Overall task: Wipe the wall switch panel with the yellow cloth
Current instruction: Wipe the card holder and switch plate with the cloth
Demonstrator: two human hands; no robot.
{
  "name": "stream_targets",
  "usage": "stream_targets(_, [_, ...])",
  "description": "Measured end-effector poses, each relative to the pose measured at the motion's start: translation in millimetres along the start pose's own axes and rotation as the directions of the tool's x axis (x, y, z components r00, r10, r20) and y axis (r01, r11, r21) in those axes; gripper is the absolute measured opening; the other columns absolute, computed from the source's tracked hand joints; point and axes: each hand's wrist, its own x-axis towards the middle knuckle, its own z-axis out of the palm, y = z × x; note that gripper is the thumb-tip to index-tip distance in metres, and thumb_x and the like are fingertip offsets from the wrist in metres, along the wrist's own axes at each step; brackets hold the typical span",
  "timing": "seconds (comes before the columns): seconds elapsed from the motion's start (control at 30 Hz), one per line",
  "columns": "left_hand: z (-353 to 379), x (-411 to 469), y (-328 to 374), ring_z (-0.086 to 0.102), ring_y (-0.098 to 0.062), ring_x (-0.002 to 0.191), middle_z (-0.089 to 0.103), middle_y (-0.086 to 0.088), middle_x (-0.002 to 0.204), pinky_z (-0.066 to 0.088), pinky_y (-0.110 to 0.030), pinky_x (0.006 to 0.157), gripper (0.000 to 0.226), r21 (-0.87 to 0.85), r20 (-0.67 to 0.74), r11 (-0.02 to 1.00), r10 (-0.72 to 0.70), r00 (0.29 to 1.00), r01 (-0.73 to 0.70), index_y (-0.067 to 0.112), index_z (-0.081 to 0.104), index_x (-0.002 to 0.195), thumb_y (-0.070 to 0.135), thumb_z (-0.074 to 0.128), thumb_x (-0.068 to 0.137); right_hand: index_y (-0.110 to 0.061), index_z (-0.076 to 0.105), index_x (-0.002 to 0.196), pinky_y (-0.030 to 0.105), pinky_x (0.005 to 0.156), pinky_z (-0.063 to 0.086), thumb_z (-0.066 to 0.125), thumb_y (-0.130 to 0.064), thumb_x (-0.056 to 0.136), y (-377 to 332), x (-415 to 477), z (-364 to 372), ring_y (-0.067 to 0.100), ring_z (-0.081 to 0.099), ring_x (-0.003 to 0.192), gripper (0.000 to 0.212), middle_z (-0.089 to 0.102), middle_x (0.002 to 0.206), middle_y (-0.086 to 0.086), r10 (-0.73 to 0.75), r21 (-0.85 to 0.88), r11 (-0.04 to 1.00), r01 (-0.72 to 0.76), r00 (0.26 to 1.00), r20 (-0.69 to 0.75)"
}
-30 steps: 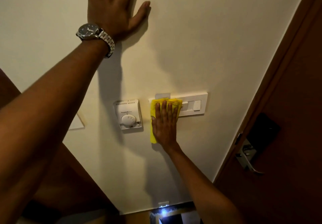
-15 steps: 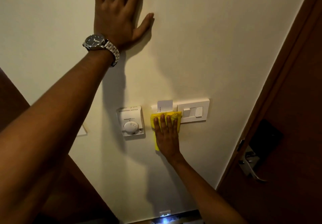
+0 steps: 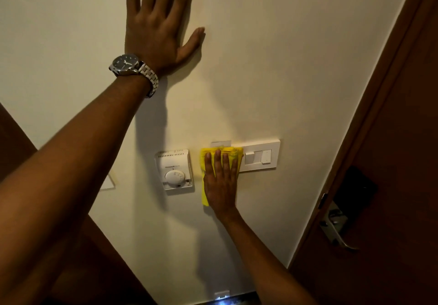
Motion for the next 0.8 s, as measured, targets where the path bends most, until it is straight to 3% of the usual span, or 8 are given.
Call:
stream_targets(0.07, [0.6,1.1,0.2,0.031,-0.037,0.155,0.032,-0.014,0.167,0.028,-0.064,0.124,0.077,0.007,-0.007,1.0,0.004,1.0,-0.004,0.016,0.026,0.164,0.069,0.028,0.108,-0.014,0.007,0.16,0.058,0.122,0.009,0.062,-0.019,0.095,0.5,-10.1,0.5,0.033,-0.003,0.154,0.085,-0.006,0.167,0.012,0.002,-0.014,1.0,-0.002,1.0,0.022])
stream_targets(0.27, [4.5,1.8,-1.4,0.03,-0.038,0.154,0.031,-0.015,0.167,0.029,-0.066,0.123,0.078,0.015,-0.029,1.0,0.016,0.999,-0.016,0.014,0.027,0.164,0.069,0.03,0.108,-0.013,0.012,0.16,0.058,0.124,0.007,0.04,-0.022,0.106,-9.7,14.0,3.6,0.035,0.004,0.154,0.061,0.0,0.167,0.013,0.04,0.027,0.999,-0.038,0.997,-0.069])
stream_targets(0.4, [6.9,1.2,-2.6,0.036,-0.037,0.152,0.037,-0.015,0.164,0.031,-0.064,0.122,0.077,0.021,-0.047,1.0,0.009,0.999,-0.008,0.015,0.031,0.162,0.069,0.032,0.107,-0.012,0.013,0.159,0.06,0.123,0.01,0.041,-0.023,0.106,-6.1,17.8,7.3,0.034,0.004,0.154,0.061,0.002,0.167,0.012,0.033,0.053,0.998,-0.028,0.994,-0.102])
stream_targets(0.57, [-1.1,4.5,-3.4,0.031,-0.038,0.154,0.032,-0.016,0.166,0.028,-0.066,0.124,0.077,0.018,-0.017,0.999,0.031,0.999,-0.03,0.012,0.03,0.163,0.067,0.029,0.108,-0.012,0.005,0.159,0.059,0.121,0.008,0.026,-0.025,0.109,1.7,-14.8,8.3,0.034,-0.004,0.154,0.056,-0.007,0.167,0.013,-0.011,0.045,0.999,0.012,0.999,-0.035])
stream_targets(0.67, [0.8,3.1,-2.8,0.032,-0.038,0.154,0.034,-0.016,0.166,0.029,-0.066,0.123,0.077,0.024,-0.029,0.999,0.023,0.999,-0.022,0.013,0.031,0.162,0.067,0.03,0.108,-0.011,0.009,0.159,0.06,0.123,0.007,0.039,-0.023,0.105,-5.3,1.6,7.7,0.035,0.0,0.154,0.063,-0.003,0.167,0.013,0.008,0.031,0.999,-0.006,0.998,-0.059])
stream_targets(0.8, [5.3,0.3,-0.8,0.044,-0.037,0.147,0.045,-0.014,0.159,0.036,-0.062,0.121,0.073,0.033,-0.075,0.999,0.01,0.997,-0.008,0.016,0.038,0.159,0.067,0.035,0.107,-0.012,0.016,0.159,0.063,0.121,0.01,0.042,-0.022,0.106,-11.5,23.9,7.0,0.035,0.005,0.154,0.06,0.013,0.165,0.012,0.064,0.095,0.994,-0.053,0.991,-0.117])
